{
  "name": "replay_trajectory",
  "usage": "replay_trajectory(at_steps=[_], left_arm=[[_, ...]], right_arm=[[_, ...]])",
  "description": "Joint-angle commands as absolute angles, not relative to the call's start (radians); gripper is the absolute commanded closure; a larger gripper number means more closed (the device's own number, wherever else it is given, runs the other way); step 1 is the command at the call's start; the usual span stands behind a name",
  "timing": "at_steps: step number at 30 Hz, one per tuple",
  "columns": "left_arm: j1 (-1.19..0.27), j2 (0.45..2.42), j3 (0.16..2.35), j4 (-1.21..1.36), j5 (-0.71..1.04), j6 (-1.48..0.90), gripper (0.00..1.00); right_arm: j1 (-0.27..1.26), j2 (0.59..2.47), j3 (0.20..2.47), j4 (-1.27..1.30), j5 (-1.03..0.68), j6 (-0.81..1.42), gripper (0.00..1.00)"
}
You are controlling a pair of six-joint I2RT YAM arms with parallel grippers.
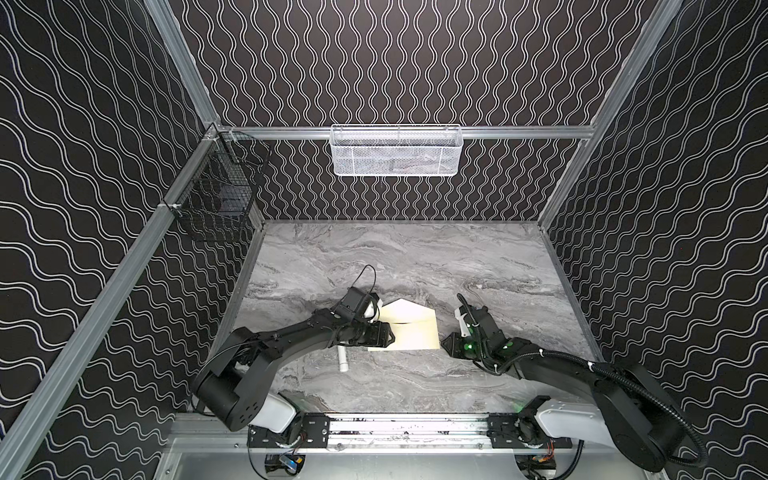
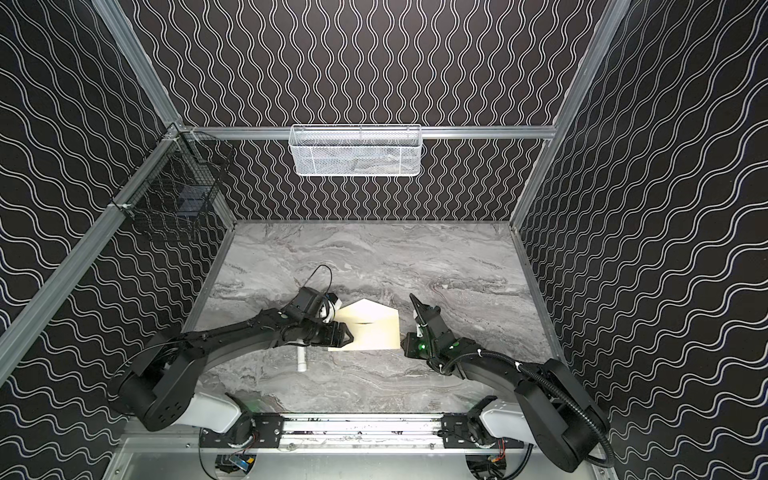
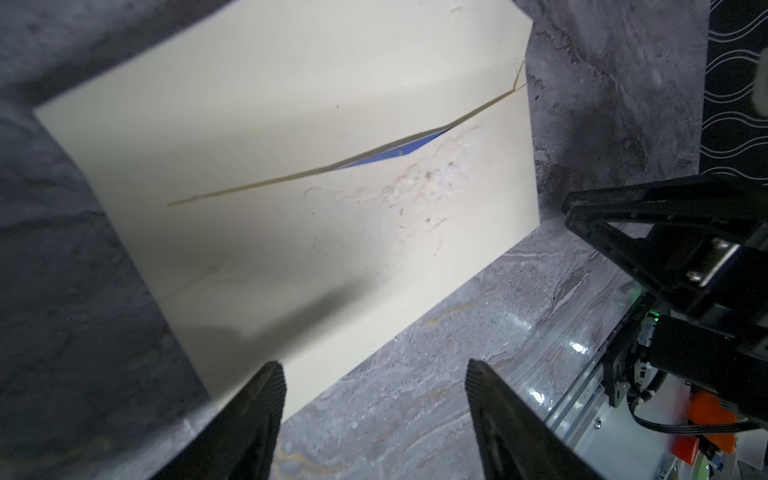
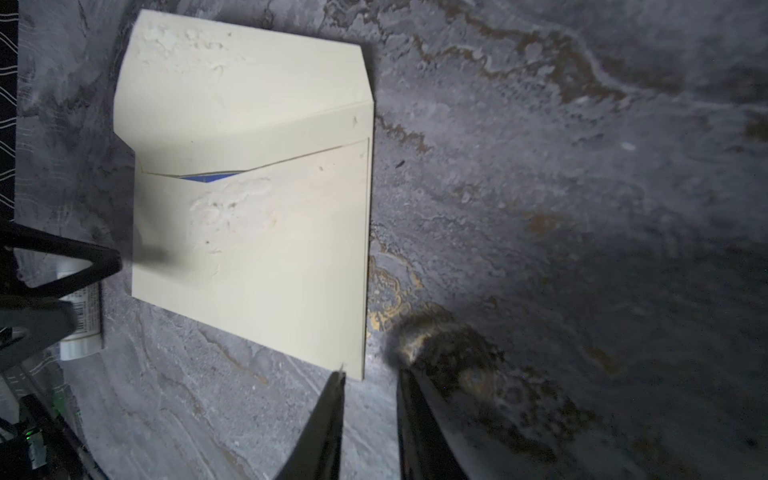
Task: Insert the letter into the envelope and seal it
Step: 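Release the envelope and draw the right gripper back from it, then lower the left gripper onto the white glue stick and grasp it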
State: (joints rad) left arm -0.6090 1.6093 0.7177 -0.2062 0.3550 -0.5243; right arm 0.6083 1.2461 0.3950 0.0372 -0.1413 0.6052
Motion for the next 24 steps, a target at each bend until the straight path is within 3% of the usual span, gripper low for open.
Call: replay_trajectory(at_steps=[1, 9, 14, 15, 18, 24], left_arm=[[-0.61, 1.574, 0.741, -0.245, 0.308, -0.522, 0.23], [-0.617, 1.391, 0.722, -0.521, 0.121, -0.608, 0.29], [-0.65, 1.339, 0.736, -0.747, -0.039, -0.719, 0.27], [-0.659, 1.332, 0.741, -0.781, -0.055, -0.742, 0.26], [-0.672, 1.315, 0.744, -0.852, -0.089, -0.78, 0.22], [-0.685, 1.328, 0.713, -0.841, -0.103, -0.816, 0.22]], right_arm=[[0.609, 1.223, 0.407, 0.046, -0.152, 0.585, 0.67], [0.664, 1.204, 0.48, -0.033, -0.145, 0.533, 0.46], [0.741, 1.25, 0.55, -0.074, -0.073, 0.506, 0.38], [0.756, 1.259, 0.56, -0.078, -0.057, 0.5, 0.33], [0.787, 1.285, 0.6, -0.113, -0.017, 0.483, 0.03], [0.807, 1.274, 0.613, -0.123, 0.013, 0.468, 0.0]])
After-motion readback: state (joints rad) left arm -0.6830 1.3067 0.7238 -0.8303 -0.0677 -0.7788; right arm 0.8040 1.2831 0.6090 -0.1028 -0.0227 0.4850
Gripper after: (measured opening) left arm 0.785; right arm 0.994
